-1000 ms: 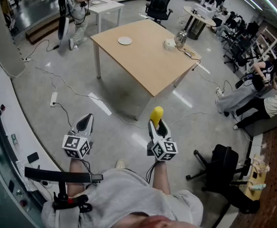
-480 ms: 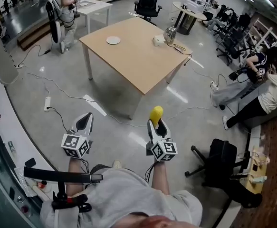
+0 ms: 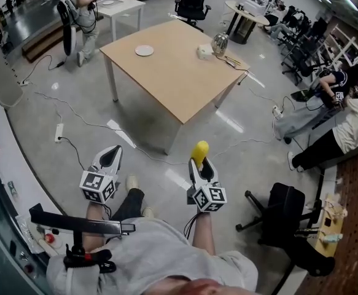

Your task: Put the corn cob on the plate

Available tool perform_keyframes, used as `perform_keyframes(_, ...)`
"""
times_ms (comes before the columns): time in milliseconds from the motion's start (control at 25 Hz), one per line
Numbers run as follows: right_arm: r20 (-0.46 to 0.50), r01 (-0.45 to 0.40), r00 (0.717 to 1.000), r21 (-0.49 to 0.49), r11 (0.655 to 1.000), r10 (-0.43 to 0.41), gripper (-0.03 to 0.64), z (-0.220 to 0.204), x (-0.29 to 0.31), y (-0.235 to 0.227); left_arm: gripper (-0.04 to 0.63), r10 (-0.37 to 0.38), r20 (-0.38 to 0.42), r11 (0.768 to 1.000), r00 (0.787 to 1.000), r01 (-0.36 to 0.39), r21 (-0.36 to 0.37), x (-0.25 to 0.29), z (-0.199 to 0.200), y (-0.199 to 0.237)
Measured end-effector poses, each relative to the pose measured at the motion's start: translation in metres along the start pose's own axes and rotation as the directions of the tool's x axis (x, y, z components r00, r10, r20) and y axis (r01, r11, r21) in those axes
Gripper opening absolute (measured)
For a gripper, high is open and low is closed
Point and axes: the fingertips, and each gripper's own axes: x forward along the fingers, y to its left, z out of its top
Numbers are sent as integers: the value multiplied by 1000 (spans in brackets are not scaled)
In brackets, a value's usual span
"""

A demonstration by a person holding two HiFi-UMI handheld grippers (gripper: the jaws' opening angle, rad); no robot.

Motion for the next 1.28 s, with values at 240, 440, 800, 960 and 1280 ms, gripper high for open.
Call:
perform_keyframes(240, -21, 10, 1000, -4, 1000, -10, 224, -2, 32, -14, 20, -16, 0, 1000, 1000, 16, -3, 35, -4, 16)
perform_keyframes(440, -25, 14, 1000, -10, 1000, -14, 224, 1, 82, -26, 20, -25, -24, 1000, 999, 24, -15, 80, -2, 46)
perform_keyframes(800, -47, 40, 998, 8, 999, -39, 224, 10, 172, -42, 20, -53, -36, 998, 998, 52, -22, 160, 21, 103)
perform_keyframes(960, -45, 52, 998, 10, 999, -51, 224, 18, 208, -46, 20, -63, -29, 998, 998, 62, -20, 191, 35, 128)
perform_keyframes(1280, -31, 62, 998, -9, 998, -62, 224, 31, 271, -51, 20, -71, 0, 997, 997, 71, -15, 241, 53, 175)
